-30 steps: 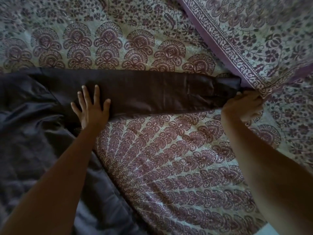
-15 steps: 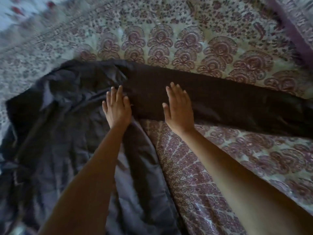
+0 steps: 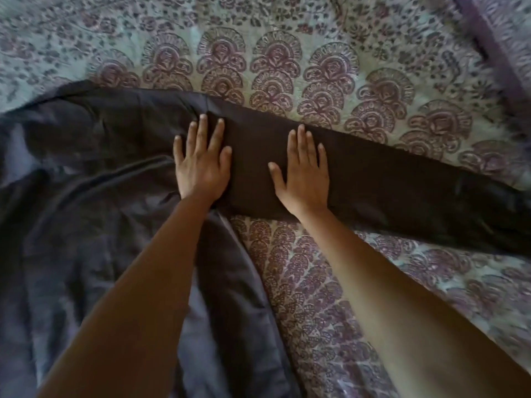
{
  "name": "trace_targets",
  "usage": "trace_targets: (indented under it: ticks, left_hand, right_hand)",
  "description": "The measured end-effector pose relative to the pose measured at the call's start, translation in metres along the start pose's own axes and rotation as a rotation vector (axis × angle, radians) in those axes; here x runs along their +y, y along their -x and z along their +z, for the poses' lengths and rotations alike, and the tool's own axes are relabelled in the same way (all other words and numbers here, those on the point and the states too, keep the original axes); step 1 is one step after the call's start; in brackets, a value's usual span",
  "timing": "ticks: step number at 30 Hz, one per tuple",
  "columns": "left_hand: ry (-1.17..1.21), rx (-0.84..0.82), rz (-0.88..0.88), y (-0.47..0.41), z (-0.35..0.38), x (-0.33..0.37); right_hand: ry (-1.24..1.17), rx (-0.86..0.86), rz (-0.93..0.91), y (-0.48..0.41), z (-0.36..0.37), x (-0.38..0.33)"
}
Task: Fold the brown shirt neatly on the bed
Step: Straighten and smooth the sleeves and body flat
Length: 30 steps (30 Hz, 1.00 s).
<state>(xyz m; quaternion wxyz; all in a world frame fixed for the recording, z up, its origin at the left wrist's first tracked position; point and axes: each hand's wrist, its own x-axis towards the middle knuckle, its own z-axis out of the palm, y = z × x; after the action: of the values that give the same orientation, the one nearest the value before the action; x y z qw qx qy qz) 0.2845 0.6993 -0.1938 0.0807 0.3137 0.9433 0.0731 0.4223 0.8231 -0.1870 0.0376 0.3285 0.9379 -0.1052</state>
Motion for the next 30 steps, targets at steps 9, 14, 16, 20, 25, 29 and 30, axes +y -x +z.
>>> trace_targets:
  ticks: [9, 14, 16, 20, 25, 29, 30]
  left_hand:
    - [-0.03, -0.012, -0.02, 0.007, -0.01, 0.031]
    - [0.031, -0.099, 0.261, 0.043, 0.007, 0.151]
    - [0.017, -0.142, 0.296, 0.057, 0.023, 0.189]
    - [-0.019, -0.103, 0.25, 0.059, 0.037, 0.198]
    - [-0.037, -0.077, 0.253, 0.059, 0.038, 0.198]
    - [-0.056, -0.095, 0.241, 0.061, 0.035, 0.2]
    - [-0.051, -0.104, 0.223, 0.061, 0.033, 0.202]
  right_hand:
    - [0.031, 0.115, 0.548, 0.078, -0.033, 0.191]
    - [-0.002, 0.071, 0.349, 0.085, -0.032, 0.194]
    - [-0.019, 0.037, 0.29, 0.089, -0.029, 0.198]
    - [-0.022, 0.09, 0.4, 0.106, -0.037, 0.247]
    - [0.052, 0.077, 0.416, 0.129, -0.044, 0.295]
    - [0.004, 0.087, 0.546, 0.135, -0.05, 0.302]
    - [-0.016, 0.128, 0.595, 0.136, -0.051, 0.302]
